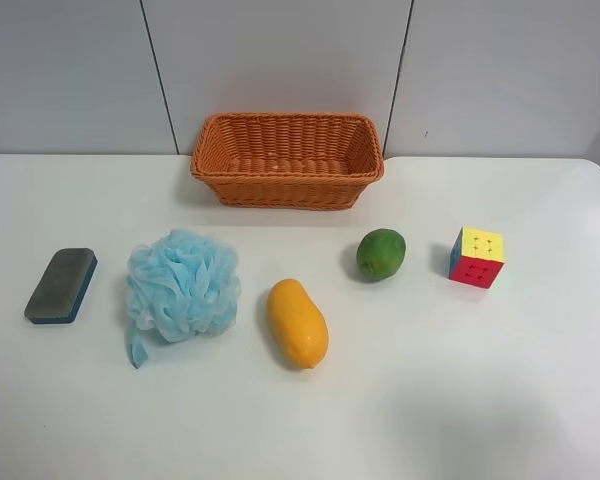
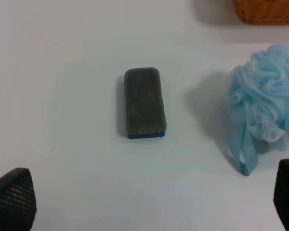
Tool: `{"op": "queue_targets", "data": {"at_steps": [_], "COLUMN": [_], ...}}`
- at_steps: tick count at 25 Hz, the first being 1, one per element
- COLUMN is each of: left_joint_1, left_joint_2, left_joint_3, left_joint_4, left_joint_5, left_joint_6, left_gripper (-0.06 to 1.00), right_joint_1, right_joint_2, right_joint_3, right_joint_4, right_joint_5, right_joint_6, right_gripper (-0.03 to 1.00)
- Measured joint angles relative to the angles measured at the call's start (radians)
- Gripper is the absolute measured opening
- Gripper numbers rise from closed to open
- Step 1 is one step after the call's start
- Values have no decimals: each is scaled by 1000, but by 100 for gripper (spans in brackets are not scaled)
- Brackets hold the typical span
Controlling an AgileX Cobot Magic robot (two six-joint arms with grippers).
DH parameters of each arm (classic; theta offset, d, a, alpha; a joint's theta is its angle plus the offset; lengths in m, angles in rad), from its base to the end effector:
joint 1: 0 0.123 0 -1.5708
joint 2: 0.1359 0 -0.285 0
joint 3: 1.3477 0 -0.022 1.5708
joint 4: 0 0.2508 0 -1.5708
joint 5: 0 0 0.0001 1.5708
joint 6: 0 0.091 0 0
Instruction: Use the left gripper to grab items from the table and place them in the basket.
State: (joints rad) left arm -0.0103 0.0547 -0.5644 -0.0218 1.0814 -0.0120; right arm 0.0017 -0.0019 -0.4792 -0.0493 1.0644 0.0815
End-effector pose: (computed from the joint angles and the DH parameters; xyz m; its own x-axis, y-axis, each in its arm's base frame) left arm -0.0043 -0.0017 0.2937 -0.4662 -0.0174 -0.8845 0.0170 0.9994 -0.0287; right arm -0.0030 -0.0039 0.2713 -0.4727 0.0567 -0.8794 0.0635 0.9975 0.0302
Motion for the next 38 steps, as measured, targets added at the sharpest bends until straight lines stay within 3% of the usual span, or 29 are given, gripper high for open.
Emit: {"op": "queue_targets", "data": {"at_steps": [4, 16, 21, 29, 38], "left_joint_1": [0, -29, -144, -316, -392], "left_joint_2": [182, 980, 1250, 1529, 1724], "left_joint_3": [-142, -568, -620, -621, -621], "left_joint_4": [2, -11, -11, -20, -109], "left_joint_5": [45, 125, 111, -37, -211], "left_joint_6": [-11, 12, -21, -156, -175], "left_gripper": [99, 99, 99, 99, 99], "right_joint_1": [0, 0, 0, 0, 0], "right_joint_2": [0, 0, 0, 0, 0], "right_joint_3": [0, 0, 0, 0, 0], "right_joint_4": [0, 0, 0, 0, 0], "right_joint_5": [0, 0, 0, 0, 0], "right_joint_6": [0, 0, 0, 0, 0], "right_gripper": [99, 99, 99, 99, 99]}}
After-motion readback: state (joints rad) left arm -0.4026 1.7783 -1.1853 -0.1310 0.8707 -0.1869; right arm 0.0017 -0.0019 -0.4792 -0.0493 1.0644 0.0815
